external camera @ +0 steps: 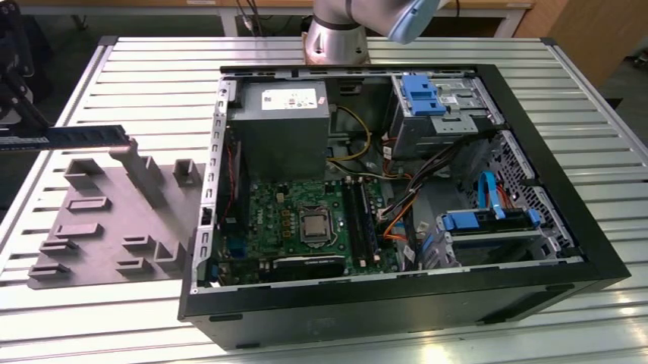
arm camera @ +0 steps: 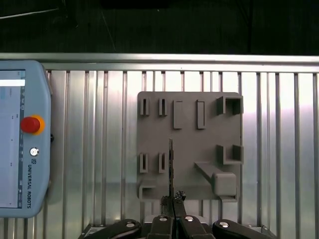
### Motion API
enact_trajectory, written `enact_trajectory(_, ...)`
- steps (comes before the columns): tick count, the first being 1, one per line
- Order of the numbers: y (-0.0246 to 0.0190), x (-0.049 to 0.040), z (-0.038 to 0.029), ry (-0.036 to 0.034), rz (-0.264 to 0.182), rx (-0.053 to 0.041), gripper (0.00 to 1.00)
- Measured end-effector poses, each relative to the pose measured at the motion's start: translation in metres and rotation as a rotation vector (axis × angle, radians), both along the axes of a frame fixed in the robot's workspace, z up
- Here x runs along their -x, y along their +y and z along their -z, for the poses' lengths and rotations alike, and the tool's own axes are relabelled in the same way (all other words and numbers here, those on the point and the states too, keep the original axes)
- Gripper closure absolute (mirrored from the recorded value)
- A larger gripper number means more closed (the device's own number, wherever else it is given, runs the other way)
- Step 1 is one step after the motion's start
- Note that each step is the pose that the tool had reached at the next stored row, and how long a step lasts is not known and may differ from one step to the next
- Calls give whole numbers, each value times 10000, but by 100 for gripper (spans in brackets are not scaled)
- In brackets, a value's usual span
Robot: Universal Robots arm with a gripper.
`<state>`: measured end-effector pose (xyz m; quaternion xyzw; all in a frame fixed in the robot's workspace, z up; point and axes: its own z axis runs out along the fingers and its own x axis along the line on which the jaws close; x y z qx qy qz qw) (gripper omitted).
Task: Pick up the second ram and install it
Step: 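Pick up the second ram and move it above second insertion slot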
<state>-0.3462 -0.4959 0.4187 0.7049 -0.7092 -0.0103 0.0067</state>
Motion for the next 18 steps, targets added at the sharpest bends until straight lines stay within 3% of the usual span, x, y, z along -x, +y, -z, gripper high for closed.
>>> enact_trajectory(18, 0, -155, 1, -1, 1, -1, 89)
